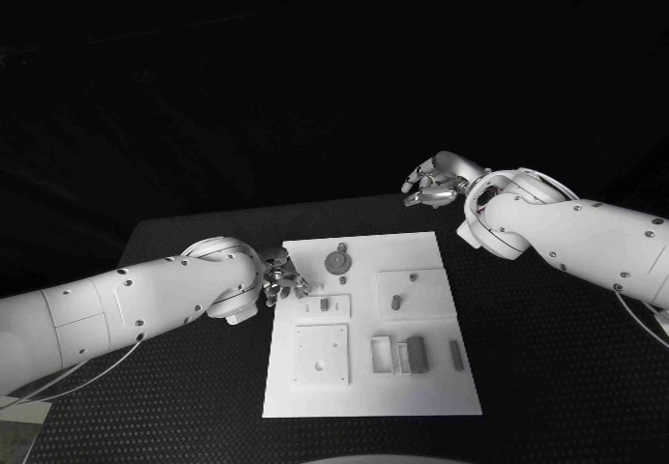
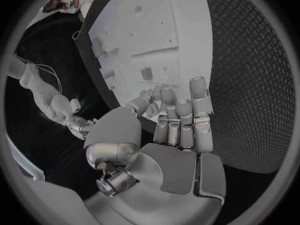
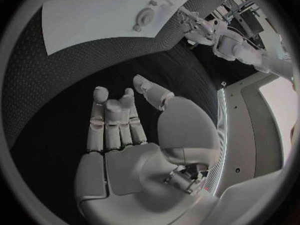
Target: Assemble the parts on the task board
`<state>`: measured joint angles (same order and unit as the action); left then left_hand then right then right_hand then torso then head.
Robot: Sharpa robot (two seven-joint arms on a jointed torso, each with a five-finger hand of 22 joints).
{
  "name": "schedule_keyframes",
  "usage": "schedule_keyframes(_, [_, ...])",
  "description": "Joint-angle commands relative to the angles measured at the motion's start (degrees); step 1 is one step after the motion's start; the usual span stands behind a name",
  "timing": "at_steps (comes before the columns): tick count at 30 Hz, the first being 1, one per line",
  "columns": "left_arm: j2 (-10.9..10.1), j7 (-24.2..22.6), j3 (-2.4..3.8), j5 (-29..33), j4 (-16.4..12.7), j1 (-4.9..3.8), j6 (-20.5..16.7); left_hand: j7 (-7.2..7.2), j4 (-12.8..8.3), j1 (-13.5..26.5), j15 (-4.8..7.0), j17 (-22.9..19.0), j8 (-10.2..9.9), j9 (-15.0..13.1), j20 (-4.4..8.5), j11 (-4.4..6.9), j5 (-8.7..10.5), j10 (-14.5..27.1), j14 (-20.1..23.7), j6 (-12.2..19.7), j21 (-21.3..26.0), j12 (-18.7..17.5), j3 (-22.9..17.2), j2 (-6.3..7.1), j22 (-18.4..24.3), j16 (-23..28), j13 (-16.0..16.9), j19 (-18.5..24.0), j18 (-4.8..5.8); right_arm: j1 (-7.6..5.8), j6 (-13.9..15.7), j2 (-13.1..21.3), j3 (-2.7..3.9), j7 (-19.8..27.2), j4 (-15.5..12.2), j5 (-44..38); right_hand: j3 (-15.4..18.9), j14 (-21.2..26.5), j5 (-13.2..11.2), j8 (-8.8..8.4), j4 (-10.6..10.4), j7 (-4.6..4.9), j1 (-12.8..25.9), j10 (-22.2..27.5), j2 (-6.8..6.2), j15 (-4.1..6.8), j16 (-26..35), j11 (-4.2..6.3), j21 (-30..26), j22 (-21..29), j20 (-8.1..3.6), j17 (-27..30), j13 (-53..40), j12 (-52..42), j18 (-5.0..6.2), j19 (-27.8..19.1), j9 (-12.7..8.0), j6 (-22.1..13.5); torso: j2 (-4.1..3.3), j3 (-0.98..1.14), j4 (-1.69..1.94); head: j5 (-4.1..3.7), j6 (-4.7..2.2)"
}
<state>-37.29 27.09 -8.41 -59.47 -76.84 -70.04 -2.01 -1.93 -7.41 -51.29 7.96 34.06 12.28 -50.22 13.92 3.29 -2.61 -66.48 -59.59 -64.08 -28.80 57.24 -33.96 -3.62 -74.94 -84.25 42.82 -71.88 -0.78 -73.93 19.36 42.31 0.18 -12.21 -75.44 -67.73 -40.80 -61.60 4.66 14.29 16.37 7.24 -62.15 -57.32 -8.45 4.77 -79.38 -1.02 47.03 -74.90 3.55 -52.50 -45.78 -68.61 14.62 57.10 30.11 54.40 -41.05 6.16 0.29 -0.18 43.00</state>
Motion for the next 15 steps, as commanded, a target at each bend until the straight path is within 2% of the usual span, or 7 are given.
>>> schedule_keyframes(1, [0.29, 0.86, -0.39, -2.25, -0.16, 0.23, -0.65, 0.27, 0.41, -0.73, 2.30, 0.19, 5.50, -6.82, 0.93, 1.23, -0.15, -1.89, -2.19, -0.53, -0.33, 0.36, 0.02, 0.17, -0.85, -0.42, 0.17, -0.96, -0.51, 0.01, -0.57, 0.00, 0.04, 0.48, -0.09, -0.07, 0.31, 0.56, -0.29, -0.32, 0.01, 0.40, 0.22, 0.12, 0.20, -0.03, -0.32, -0.23, -0.38, -0.87, 0.12, 0.07, -0.07, 0.18, 0.37, -0.38, -0.09, 0.13, 0.00, 0.02, 0.00, 0.04, 0.16])
schedule_keyframes(3, [0.46, 1.06, -0.61, -2.25, -0.09, 0.49, -0.82, 0.30, 0.45, -0.74, 2.33, 0.22, 5.55, -6.89, 0.96, 1.26, -0.15, -1.94, -2.23, -0.55, -0.37, 0.39, 0.01, 0.21, -0.88, -0.46, 0.19, -1.01, -0.51, 0.01, -0.57, 0.00, 0.04, 0.49, -0.11, -0.07, 0.31, 0.56, -0.29, -0.32, 0.02, 0.40, 0.23, 0.12, 0.20, -0.03, -0.33, -0.23, -0.38, -0.87, 0.12, 0.08, -0.07, 0.18, 0.37, -0.39, -0.09, 0.13, -0.01, 0.02, -0.01, 0.00, 0.23])
schedule_keyframes(7, [0.66, 1.16, -0.65, -2.53, 0.09, 1.02, -0.92, 0.38, 0.58, -0.76, 2.42, 0.32, 5.69, -7.07, 1.04, 1.34, -0.15, -2.07, -2.36, -0.63, -0.49, 0.48, 0.01, 0.28, -0.95, -0.56, 0.27, -1.14, -0.51, 0.02, -0.62, 0.02, 0.04, 0.50, -0.08, -0.07, 0.30, 0.57, -0.29, -0.32, 0.02, 0.40, 0.23, 0.13, 0.21, -0.03, -0.34, -0.23, -0.38, -0.87, 0.12, 0.09, -0.07, 0.18, 0.37, -0.39, -0.10, 0.12, -0.01, 0.02, -0.04, -0.04, 0.31])
schedule_keyframes(15, [1.05, 1.39, -0.71, -3.13, 0.28, 1.17, -0.70, 0.62, 0.91, -0.75, 2.65, 0.62, 6.09, -7.56, 1.25, 1.57, -0.15, -2.48, -2.72, -0.96, -0.90, 0.80, 0.09, 0.55, -1.12, -0.93, 0.52, -1.55, -0.53, 0.02, -0.68, 0.03, 0.04, 0.56, -0.10, -0.07, 0.30, 0.58, -0.29, -0.32, 0.03, 0.40, 0.23, 0.13, 0.22, -0.03, -0.35, -0.24, -0.39, -0.87, 0.12, 0.12, -0.07, 0.19, 0.37, -0.40, -0.10, 0.12, 0.02, 0.04, -0.02, -0.10, 0.49])
